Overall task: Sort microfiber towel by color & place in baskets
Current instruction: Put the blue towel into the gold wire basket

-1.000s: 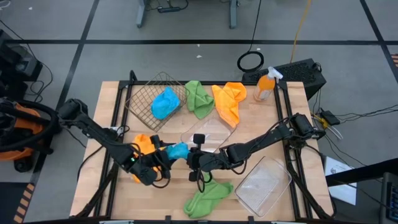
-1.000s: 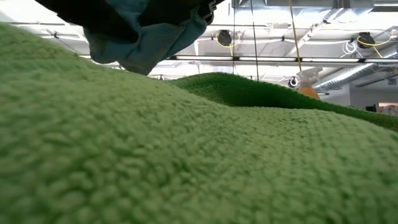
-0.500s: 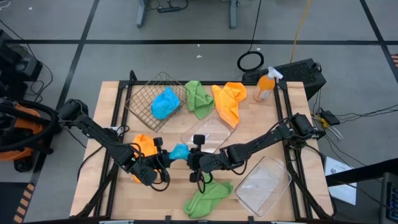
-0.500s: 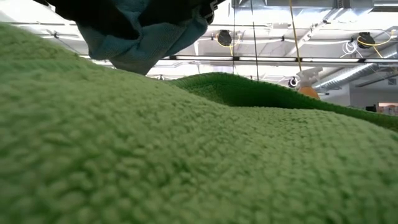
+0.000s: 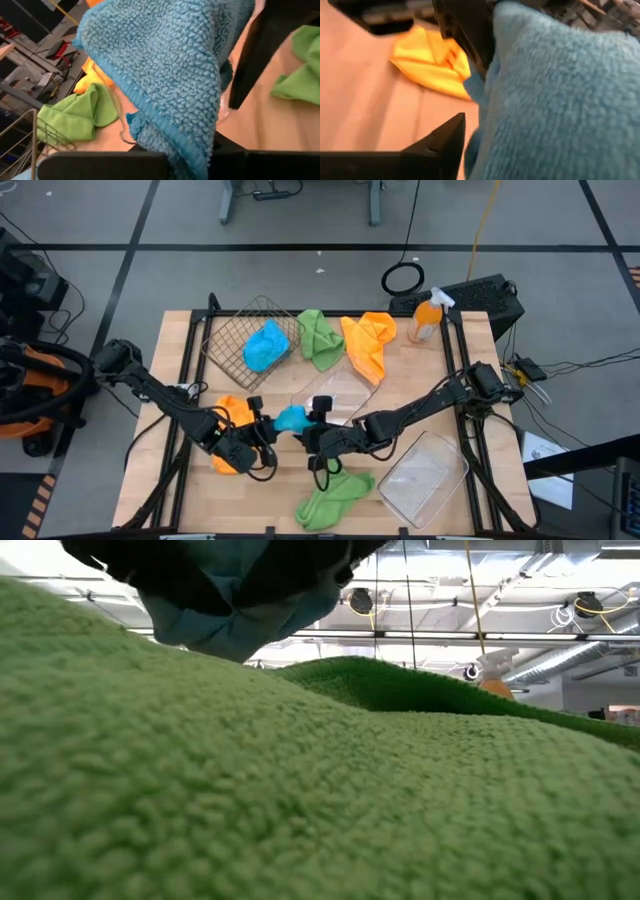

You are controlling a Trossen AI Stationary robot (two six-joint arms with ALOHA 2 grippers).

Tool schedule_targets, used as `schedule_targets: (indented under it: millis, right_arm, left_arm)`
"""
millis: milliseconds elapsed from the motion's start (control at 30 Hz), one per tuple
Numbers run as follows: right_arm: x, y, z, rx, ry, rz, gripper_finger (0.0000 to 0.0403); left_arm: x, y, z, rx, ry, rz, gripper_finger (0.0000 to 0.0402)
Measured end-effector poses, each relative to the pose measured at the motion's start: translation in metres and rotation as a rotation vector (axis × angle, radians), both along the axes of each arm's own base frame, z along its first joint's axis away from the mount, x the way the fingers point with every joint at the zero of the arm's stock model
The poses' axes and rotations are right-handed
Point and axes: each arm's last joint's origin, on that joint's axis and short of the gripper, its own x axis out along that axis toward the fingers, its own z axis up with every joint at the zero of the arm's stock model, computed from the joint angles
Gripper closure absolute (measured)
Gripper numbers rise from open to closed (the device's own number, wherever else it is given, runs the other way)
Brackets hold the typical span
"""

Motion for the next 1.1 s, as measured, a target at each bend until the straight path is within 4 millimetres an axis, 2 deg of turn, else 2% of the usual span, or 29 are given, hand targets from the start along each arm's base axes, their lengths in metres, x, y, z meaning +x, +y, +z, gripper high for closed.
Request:
schedule_targets:
  millis: [133, 267, 467, 600, 833, 1000, 1100]
  right_arm:
    - [-0.01, -0.003, 0.006, -0.056, 0.045, -0.076, 0.0173]
    - [-0.026, -0.009, 0.022, -0.034, 0.08, -0.119, 0.0151]
    - [-0.051, -0.015, 0.038, 0.024, 0.152, -0.187, 0.0134]
    - [-0.064, -0.015, 0.041, 0.055, 0.194, -0.228, 0.0133]
    - [-0.068, -0.005, 0.035, 0.085, 0.208, -0.239, 0.0134]
    - [-0.065, 0.002, 0.032, 0.092, 0.188, -0.221, 0.0134]
    - [-0.064, 0.003, 0.033, 0.096, 0.176, -0.22, 0.0134]
  left_arm:
    - [0.0, 0.009, -0.002, 0.027, 0.036, 0.032, 0.0379]
    - [-0.006, 0.02, 0.006, 0.031, 0.058, 0.06, 0.0379]
    - [-0.026, 0.039, 0.035, -0.046, 0.006, 0.072, 0.038]
    - [-0.045, 0.059, 0.054, -0.052, -0.036, 0.132, 0.0381]
    - [-0.077, 0.109, 0.071, -0.042, -0.061, 0.378, 0.0381]
    - [-0.083, 0.141, 0.069, -0.033, -0.003, 0.549, 0.0381]
    - [-0.084, 0.158, 0.065, -0.11, 0.094, 0.54, 0.0381]
